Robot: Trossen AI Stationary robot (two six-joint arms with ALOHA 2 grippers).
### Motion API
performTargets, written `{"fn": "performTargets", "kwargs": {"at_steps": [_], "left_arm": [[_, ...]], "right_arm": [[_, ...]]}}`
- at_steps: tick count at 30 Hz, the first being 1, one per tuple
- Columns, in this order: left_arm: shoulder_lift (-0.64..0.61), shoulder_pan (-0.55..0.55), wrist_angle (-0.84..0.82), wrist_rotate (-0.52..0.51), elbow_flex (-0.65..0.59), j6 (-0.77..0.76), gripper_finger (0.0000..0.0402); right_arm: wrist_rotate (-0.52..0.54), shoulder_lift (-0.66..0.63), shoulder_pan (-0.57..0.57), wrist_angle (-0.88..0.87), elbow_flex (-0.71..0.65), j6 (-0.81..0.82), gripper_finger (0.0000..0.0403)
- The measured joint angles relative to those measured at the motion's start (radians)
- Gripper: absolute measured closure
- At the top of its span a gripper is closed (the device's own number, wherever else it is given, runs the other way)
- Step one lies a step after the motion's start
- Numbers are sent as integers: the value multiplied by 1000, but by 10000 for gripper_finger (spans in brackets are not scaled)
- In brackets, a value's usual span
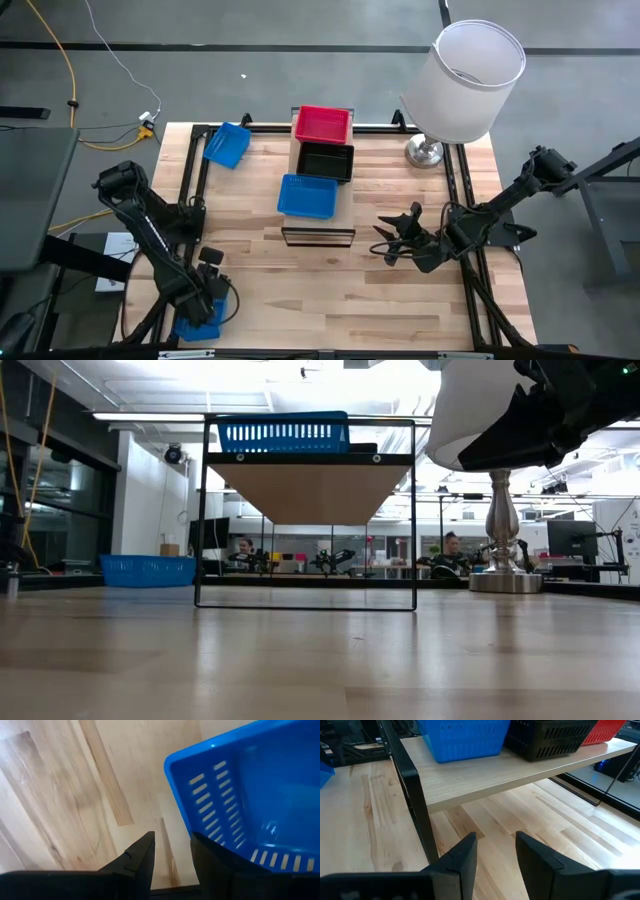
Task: Stack baskets on shelf by color
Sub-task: Stack the bottom blue bin on top of the blue bin on the shelf
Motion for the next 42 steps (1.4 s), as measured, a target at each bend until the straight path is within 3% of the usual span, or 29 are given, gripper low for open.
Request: {"fn": "performTargets", "kwargs": {"at_steps": [8, 19, 24, 42], "left_arm": [[-2, 0, -25, -3, 9, -4, 285], [-4, 14, -111, -7, 123, -47, 308], [-4, 14, -106, 14, 124, -115, 309], [-4, 16, 47, -10, 18, -109, 310]], "right_arm": [[2, 0, 0, 0, 0, 11, 281], [5, 0, 0, 0, 0, 19, 281], [5, 0, 0, 0, 0, 19, 281], [4, 0, 0, 1, 0, 19, 281]]}}
